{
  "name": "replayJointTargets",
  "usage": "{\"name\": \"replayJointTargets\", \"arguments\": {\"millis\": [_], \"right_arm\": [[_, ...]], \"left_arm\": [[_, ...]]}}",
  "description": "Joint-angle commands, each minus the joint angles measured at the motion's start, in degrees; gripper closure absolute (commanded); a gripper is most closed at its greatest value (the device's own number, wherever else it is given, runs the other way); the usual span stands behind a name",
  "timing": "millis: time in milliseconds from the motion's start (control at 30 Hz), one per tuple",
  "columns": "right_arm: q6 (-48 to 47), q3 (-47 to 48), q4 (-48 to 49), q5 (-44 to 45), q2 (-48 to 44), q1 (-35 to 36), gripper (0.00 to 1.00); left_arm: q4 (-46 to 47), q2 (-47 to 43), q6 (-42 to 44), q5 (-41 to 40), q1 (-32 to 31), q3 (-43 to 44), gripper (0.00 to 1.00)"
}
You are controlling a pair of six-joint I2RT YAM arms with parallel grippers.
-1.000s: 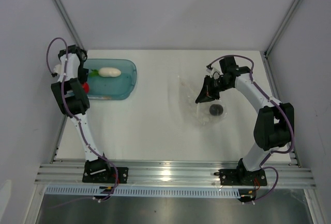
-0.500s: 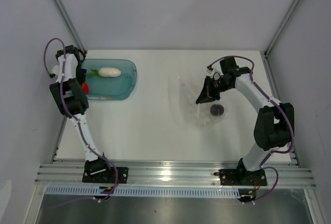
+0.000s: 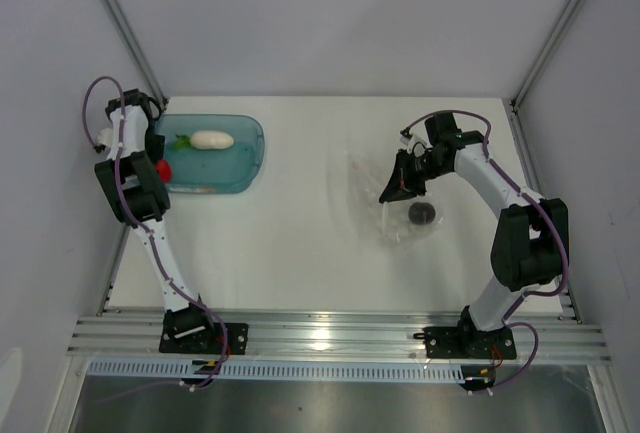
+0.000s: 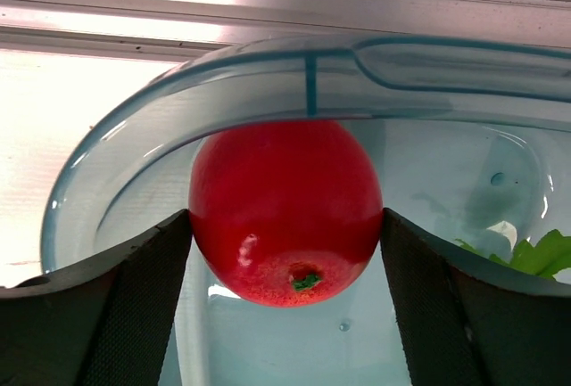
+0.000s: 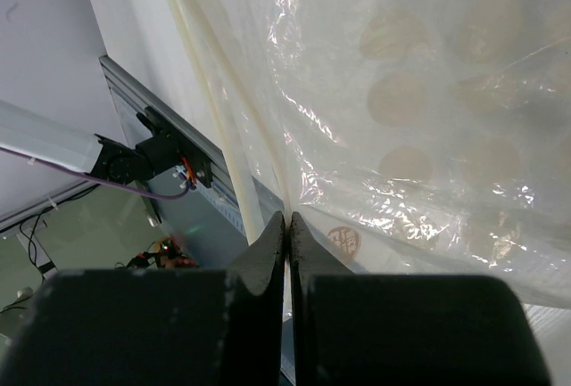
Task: Place the food in the zip-top bag and seal the zipper
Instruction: Pick up the fake vegetable from the bin.
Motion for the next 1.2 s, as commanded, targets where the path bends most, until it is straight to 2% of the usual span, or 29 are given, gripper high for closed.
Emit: {"name": "replayJointTargets", "arguments": {"millis": [0,133,167,233,267,333,367,467,633,900,1167], "right_arm": [[0.0,-0.5,-0.4,0.2,-2.6,-0.2,1.0],[0.3,-0.4,-0.2,0.2,-2.5,-0.2,1.0],[0.4,-0.4,-0.1,0.1,-2.5,-0.2,1.0],[0.6,-0.3,0.0,0.1,-2.4,-0.2,1.0],[0.6,-0.2,-0.1,0.1,-2.4,-0.2,1.0],[0.7,-0.5,-0.1,0.2,-2.6,-0.2,1.0],[0.7,-0.6,0.0,0.3,-2.7,-0.1,1.0],[0.8,-0.6,0.1,0.5,-3.0,-0.2,1.0],[1.0,0.2,0.5,0.5,-3.1,-0.3,1.0],[1.3,1.2,1.6,-0.3,-3.8,-0.3,1.0],[2.3,0.7,2.4,-0.7,-5.0,-0.1,1.0]], "left_arm": [[1.5,0.4,0.4,0.4,0.6,2.1,0.16],[3.2,0.2,2.2,0.6,0.6,1.7,0.36],[3.6,0.1,2.5,0.8,0.6,1.6,0.45],[4.1,-0.2,2.8,1.2,0.5,1.0,0.53],[4.4,-0.4,3.7,1.3,0.6,1.0,0.63],[6.8,-0.9,5.0,1.8,0.5,-0.5,0.75],[7.6,-1.8,5.7,2.2,0.6,-0.8,0.84],[10.1,-3.3,7.4,3.0,0.5,-2.9,0.99],[10.9,-6.3,11.3,3.9,0.3,-5.1,1.0],[21.4,-17.1,18.8,4.9,-1.9,-18.6,0.99],[32.8,-27.3,21.9,12.5,-3.0,-30.2,0.99]]}}
